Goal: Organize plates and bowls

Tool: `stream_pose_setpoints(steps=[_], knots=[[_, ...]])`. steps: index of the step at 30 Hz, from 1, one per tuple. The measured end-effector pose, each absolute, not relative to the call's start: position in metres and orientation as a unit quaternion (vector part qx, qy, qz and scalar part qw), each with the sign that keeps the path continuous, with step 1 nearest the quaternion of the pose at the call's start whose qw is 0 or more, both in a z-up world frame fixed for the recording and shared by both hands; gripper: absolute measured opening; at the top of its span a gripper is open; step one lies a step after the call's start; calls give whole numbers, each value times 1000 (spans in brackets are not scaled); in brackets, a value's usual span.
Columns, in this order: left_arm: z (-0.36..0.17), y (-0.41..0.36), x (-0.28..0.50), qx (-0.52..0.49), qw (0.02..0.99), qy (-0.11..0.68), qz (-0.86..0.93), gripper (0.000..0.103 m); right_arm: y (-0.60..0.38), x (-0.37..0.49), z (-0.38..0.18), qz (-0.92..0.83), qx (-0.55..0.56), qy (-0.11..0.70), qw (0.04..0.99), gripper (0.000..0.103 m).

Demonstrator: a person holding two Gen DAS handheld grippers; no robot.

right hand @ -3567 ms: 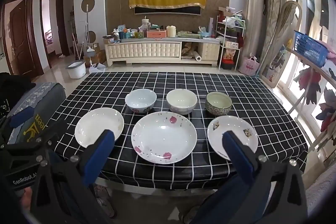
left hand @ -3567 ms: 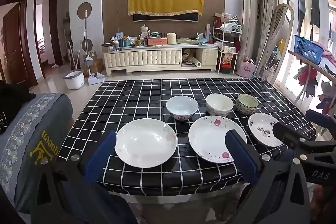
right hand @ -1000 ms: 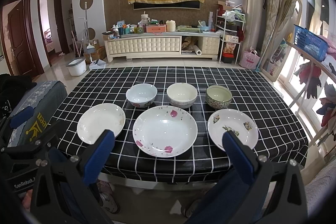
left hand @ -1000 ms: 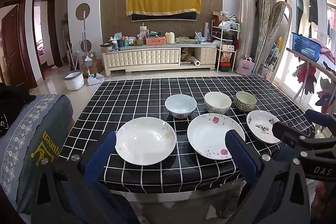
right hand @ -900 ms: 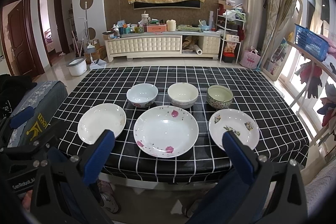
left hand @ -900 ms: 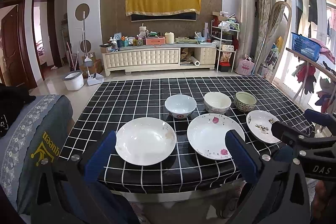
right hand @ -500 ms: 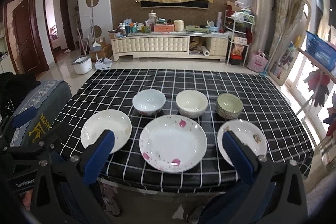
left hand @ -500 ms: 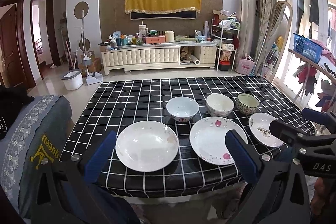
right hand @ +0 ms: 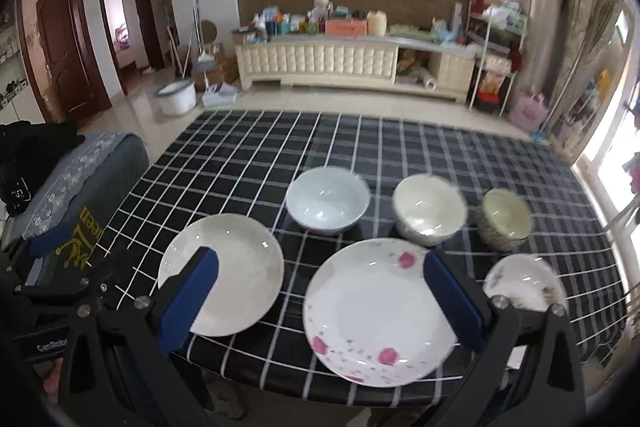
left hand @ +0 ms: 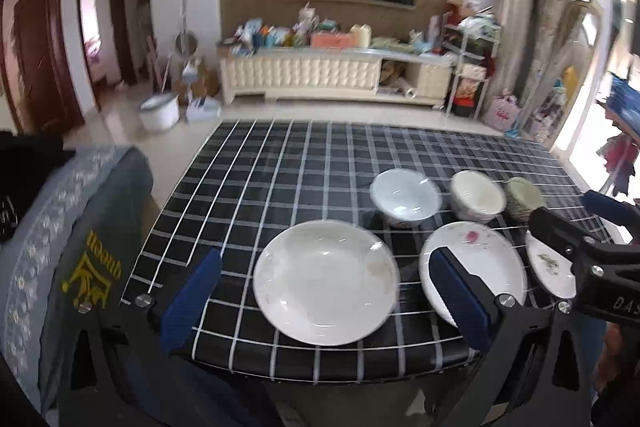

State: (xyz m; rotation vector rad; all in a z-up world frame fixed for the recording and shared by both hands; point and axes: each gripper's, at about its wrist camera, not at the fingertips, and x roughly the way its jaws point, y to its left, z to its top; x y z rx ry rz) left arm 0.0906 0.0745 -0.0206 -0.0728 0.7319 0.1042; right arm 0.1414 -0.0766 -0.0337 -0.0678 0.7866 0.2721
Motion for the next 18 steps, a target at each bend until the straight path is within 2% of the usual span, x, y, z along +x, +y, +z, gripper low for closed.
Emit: stream_pose_setpoints(steps=[7, 18], knots=[[-71, 115, 132, -68, 891, 442, 76, 103, -37, 180, -83, 178, -52, 451, 873, 103], [-139, 156, 170, -105, 853, 504, 83, 103, -9, 212, -132, 188, -84, 502, 840, 100]])
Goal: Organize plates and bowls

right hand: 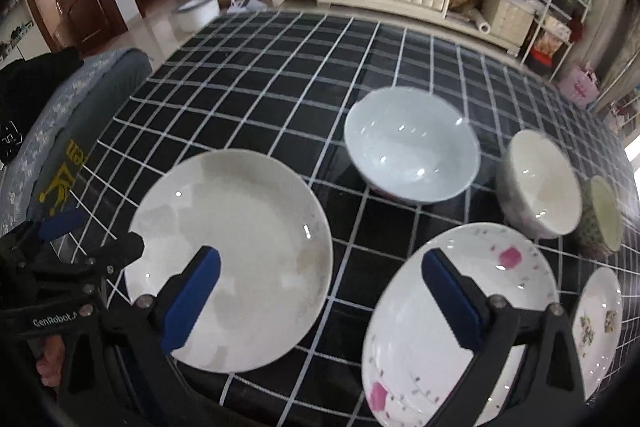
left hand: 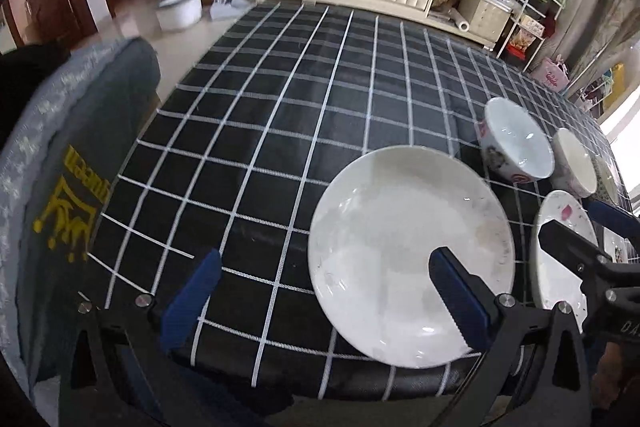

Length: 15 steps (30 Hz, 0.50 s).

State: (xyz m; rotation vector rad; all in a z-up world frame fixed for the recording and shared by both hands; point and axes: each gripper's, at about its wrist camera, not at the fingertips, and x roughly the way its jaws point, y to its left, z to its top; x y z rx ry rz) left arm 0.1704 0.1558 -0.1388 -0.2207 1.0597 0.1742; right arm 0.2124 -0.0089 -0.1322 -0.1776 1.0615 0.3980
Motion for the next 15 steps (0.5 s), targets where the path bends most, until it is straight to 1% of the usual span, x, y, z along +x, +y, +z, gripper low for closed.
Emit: stream_pose_setpoints(steps=[1, 3, 5, 7, 8, 9, 10, 11, 12, 13, 15], knots=[[-143, 158, 173, -107, 850, 509, 82, 103, -8, 214, -136, 190, -84, 507, 836, 99], [-154, 162, 178, -114, 843, 520, 79, 103, -6, 218, -145, 190, -84, 515, 831, 91], [-159, 165, 182, -115, 841, 523, 77, 102, -4, 221, -151, 189, -86, 522, 827, 86], [-164, 165, 188, -109, 840, 525, 78, 90, -3, 223, -158, 194, -83, 530, 821, 82], [-167, 165, 190, -102, 839, 528, 81, 88, -3, 223, -162, 198, -79, 535, 817, 78], [-170, 164, 192, -95, 838, 531, 81, 81, -3, 224, -166, 198, -78, 541, 814, 73], [-172, 164, 194, -91, 836, 535, 80, 75, -3, 225, -169, 196, -79, 545, 811, 71], [-177, 164, 198, -91, 833, 540, 76, 73, -3, 226, -172, 194, -80, 548, 810, 69], [-181, 165, 200, -97, 829, 547, 70, 67, -3, 226, -175, 191, -81, 553, 807, 65], [-185, 167, 201, -104, 824, 553, 64, 57, -4, 227, -178, 186, -81, 558, 805, 62], [-190, 171, 202, -112, 817, 562, 64, 48, -6, 226, -181, 184, -77, 563, 802, 55]])
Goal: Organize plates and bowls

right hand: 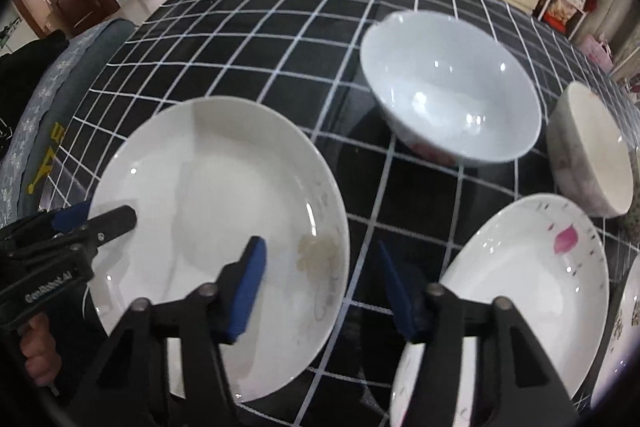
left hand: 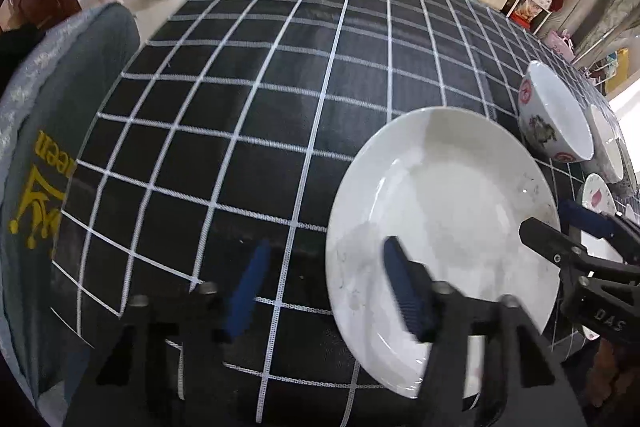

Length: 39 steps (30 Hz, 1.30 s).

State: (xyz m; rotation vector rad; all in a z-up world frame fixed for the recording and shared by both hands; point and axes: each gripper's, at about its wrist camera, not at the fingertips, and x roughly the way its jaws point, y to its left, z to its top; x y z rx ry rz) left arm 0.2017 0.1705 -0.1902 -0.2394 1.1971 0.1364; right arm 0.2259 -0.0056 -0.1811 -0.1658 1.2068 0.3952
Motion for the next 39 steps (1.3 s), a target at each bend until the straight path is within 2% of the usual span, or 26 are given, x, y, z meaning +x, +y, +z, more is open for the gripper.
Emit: stream_pose_setpoints(steps=[2, 8, 10, 11, 25, 39], knots=[[-194, 172, 202, -130, 814, 563, 57, 46, -7, 224, -183, 185, -74, 564, 801, 51], [-194, 168, 200, -142, 816, 559, 43, 41, -1, 218, -183, 190, -67, 557, 806, 50], [-193, 165, 200, -148, 816, 559, 32, 32, 0, 215, -183, 182, -70, 551, 811, 50], [-194, 165, 201, -151, 815, 559, 26, 31, 0, 214, -183, 180, -68, 551, 812, 50], [-174, 155, 198, -122, 828, 546, 46, 28, -5, 216, -169, 174, -42, 543, 820, 48], [-189, 157, 195, -121, 822, 554, 49, 28, 2, 215, -181, 172, -56, 550, 815, 48]])
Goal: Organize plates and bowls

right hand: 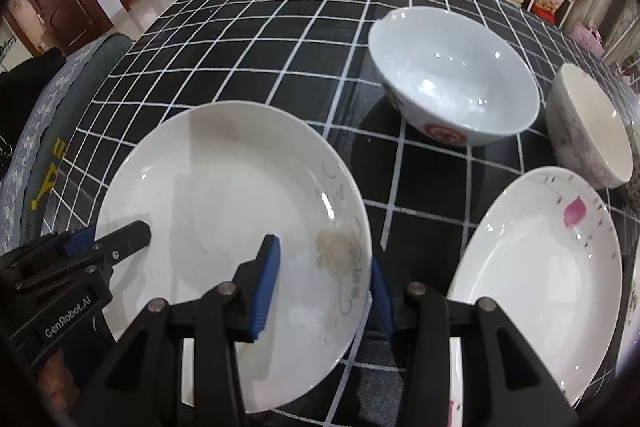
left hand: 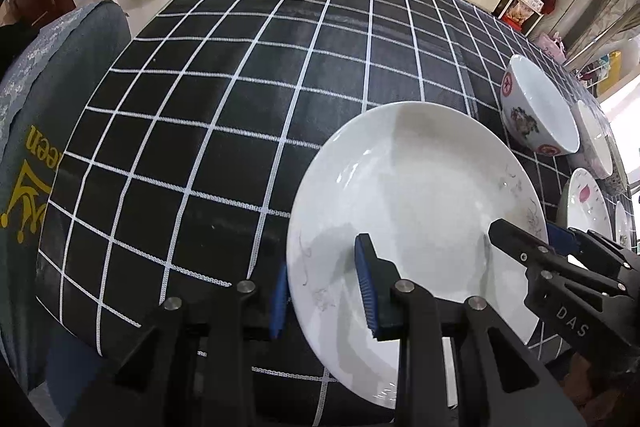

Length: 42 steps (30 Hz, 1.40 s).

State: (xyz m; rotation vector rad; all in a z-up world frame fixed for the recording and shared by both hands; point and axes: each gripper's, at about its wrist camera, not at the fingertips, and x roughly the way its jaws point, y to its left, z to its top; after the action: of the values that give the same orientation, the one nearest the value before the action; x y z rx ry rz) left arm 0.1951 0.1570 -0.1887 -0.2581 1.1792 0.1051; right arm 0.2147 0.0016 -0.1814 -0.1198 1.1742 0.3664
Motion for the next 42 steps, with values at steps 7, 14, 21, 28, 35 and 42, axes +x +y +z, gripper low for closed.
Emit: stream_pose_setpoints(steps=[7, 14, 21, 28, 35, 42], knots=[[-180, 159, 187, -100, 834, 537, 76, 27, -16, 206, -152, 173, -45, 519, 836, 48], [-144, 162, 167, -98, 848, 511, 100, 27, -59, 189, -136, 150, -16, 515, 844, 48], [-115, 114, 153, -89, 865, 490, 60, 27, -111, 164, -119, 130, 2, 493, 860, 48], [-101, 38, 147, -47, 875, 481, -12, 27, -172, 157, -113, 91, 29, 482, 871, 48], [-111, -16, 164, -39, 864, 497, -69, 27, -211, 160, -125, 68, 52, 490, 867, 48], [-135, -44, 185, -43, 845, 526, -90, 27, -226, 170, -141, 68, 63, 504, 859, 48]])
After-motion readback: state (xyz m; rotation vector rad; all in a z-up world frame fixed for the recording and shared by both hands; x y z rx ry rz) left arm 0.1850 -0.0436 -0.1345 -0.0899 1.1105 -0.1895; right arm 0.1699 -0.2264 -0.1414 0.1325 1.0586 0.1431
